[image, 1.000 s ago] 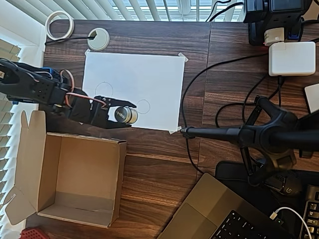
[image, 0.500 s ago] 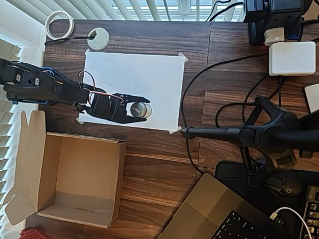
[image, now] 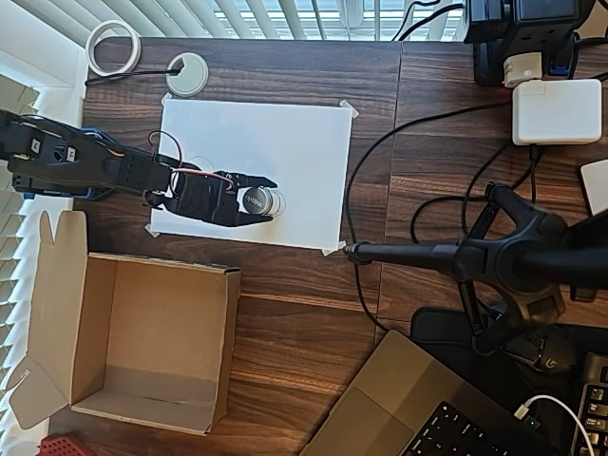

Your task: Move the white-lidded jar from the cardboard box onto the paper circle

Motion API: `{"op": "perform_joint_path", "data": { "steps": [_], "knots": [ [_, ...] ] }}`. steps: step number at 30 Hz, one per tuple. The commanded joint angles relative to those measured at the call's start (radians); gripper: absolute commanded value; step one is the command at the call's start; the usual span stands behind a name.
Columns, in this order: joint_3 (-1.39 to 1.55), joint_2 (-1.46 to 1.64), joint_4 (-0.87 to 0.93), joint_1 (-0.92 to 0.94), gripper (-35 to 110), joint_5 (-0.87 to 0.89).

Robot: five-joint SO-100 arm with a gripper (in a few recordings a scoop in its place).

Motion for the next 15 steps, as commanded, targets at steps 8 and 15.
{"op": "perform_joint_path", "data": {
  "steps": [8,15],
  "knots": [
    [-0.083,-0.002,-0.025,0.008,1,-0.009],
    [-0.104,-0.020,-0.025,0.008,1,-0.003]
  ]
}}
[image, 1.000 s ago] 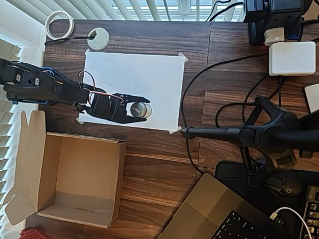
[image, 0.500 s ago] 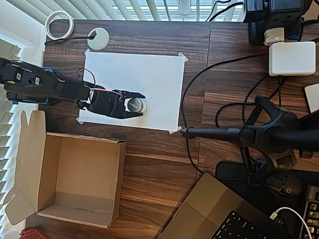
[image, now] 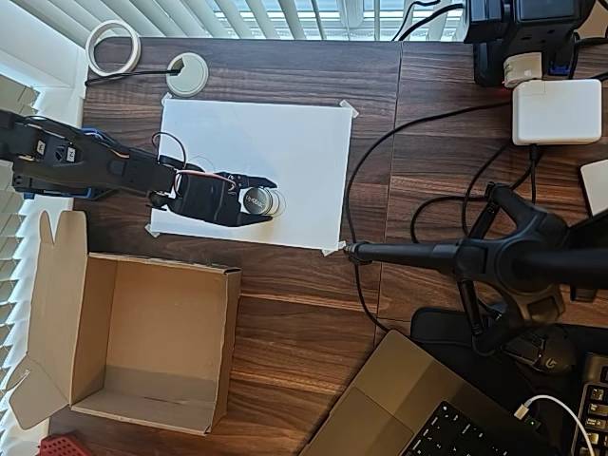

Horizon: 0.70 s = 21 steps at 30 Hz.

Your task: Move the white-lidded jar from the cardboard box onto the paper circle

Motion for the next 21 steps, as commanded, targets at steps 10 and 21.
{"op": "perform_joint_path", "data": {
  "steps": [10,21],
  "knots": [
    [-0.112,0.003,-0.025,0.011,1,-0.003],
    [-0.124,-0.003,-0.009,0.012,10,0.002]
  ]
}}
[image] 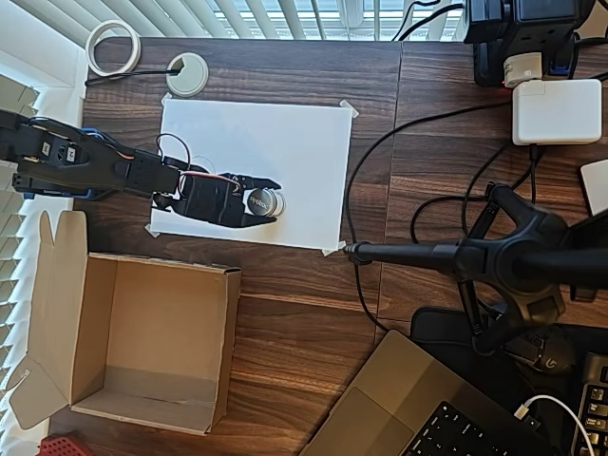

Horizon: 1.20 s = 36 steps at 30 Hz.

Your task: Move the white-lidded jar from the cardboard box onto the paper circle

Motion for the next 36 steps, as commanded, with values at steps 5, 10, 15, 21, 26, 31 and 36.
{"op": "perform_joint_path", "data": {
  "steps": [5,10,15,21,26,31,36],
  "knots": [
    [-0.087,0.031,-0.008,0.012,20,0.003],
    [-0.087,0.032,-0.008,0.012,25,0.003],
    [-0.087,0.034,-0.008,0.015,30,0.005],
    [-0.080,0.044,-0.011,0.015,35,0.009],
    [-0.071,0.092,-0.048,0.015,35,0.012],
    [-0.035,0.225,-0.183,0.014,35,0.057],
    [0.057,0.411,-0.249,-0.012,35,0.278]
  ]
}}
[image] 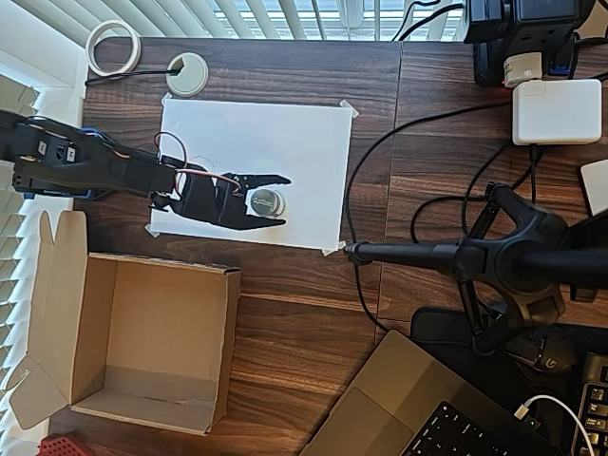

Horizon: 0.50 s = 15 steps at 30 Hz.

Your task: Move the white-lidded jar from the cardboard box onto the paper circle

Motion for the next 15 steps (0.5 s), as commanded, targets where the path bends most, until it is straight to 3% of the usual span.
{"op": "perform_joint_path", "data": {
  "steps": [1,15],
  "knots": [
    [0.072,0.262,-0.064,-0.018,35,0.176],
    [0.595,0.867,0.014,-0.201,32,0.888]
  ]
}}
